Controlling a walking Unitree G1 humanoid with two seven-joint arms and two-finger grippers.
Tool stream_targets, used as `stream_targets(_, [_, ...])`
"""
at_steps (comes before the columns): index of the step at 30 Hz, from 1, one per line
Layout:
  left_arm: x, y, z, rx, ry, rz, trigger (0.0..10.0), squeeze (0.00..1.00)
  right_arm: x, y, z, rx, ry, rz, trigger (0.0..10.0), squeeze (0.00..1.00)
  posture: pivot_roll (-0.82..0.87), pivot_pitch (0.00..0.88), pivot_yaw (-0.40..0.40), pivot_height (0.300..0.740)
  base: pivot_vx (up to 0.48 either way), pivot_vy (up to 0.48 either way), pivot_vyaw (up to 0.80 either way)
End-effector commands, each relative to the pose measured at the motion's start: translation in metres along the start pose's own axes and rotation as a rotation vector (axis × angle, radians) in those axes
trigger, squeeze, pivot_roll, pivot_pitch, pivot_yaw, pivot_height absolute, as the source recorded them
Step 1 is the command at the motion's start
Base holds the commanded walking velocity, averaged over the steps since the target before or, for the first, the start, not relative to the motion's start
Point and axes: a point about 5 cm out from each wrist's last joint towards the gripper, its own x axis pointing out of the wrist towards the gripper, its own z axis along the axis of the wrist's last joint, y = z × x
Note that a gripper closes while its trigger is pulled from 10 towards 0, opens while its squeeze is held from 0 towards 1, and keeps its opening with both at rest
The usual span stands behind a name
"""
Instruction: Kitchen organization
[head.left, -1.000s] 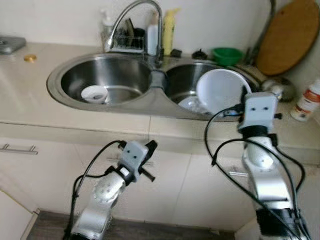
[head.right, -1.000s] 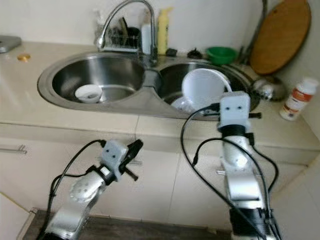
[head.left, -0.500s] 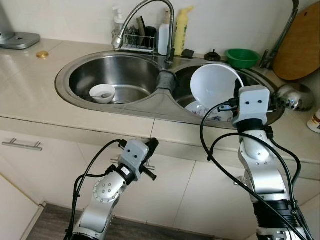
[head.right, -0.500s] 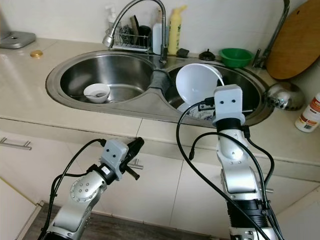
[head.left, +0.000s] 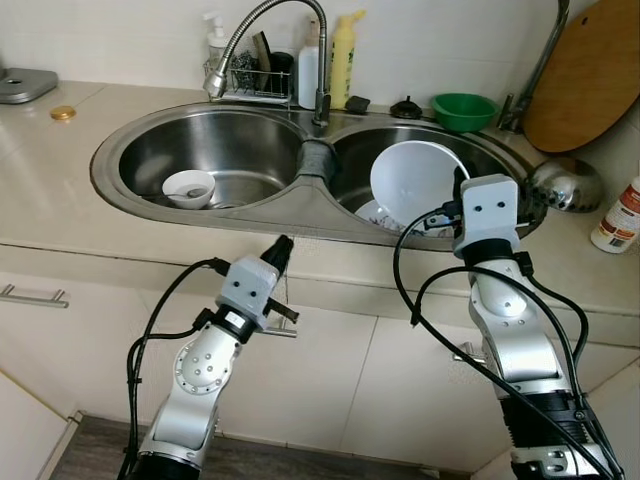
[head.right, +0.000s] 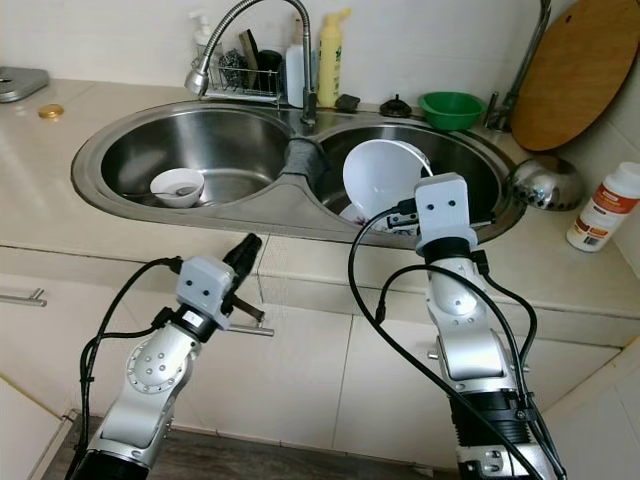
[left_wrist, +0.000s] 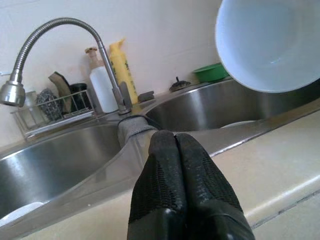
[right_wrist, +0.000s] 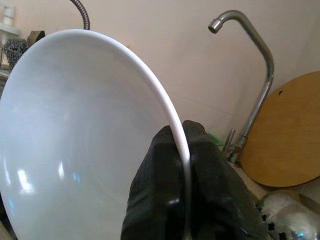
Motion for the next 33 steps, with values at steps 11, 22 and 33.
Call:
stream_targets(11, [0.001,0.011,0.008,0.002,-0.069,0.081,10.0,0.00,0.014,-0.001,0.019,0.010,-0.096,-0.029,10.0,0.00,0.14,0.000,-0.064,0.740,0.000,0.000,0.00])
stream_targets(22, [0.001,0.010,0.008,-0.015,-0.079,0.080,10.0,0.00,0.009,-0.003,0.015,-0.024,-0.093,-0.031,10.0,0.00,0.14,0.000,-0.063,0.740,0.134,0.000,0.13])
stream_targets(33, [0.003,0.012,0.011,-0.016,-0.098,0.088,10.0,0.00,0.009,-0.004,0.014,0.012,-0.085,-0.045,10.0,0.00,0.14,0.000,-0.061,0.740,0.286,0.000,0.36])
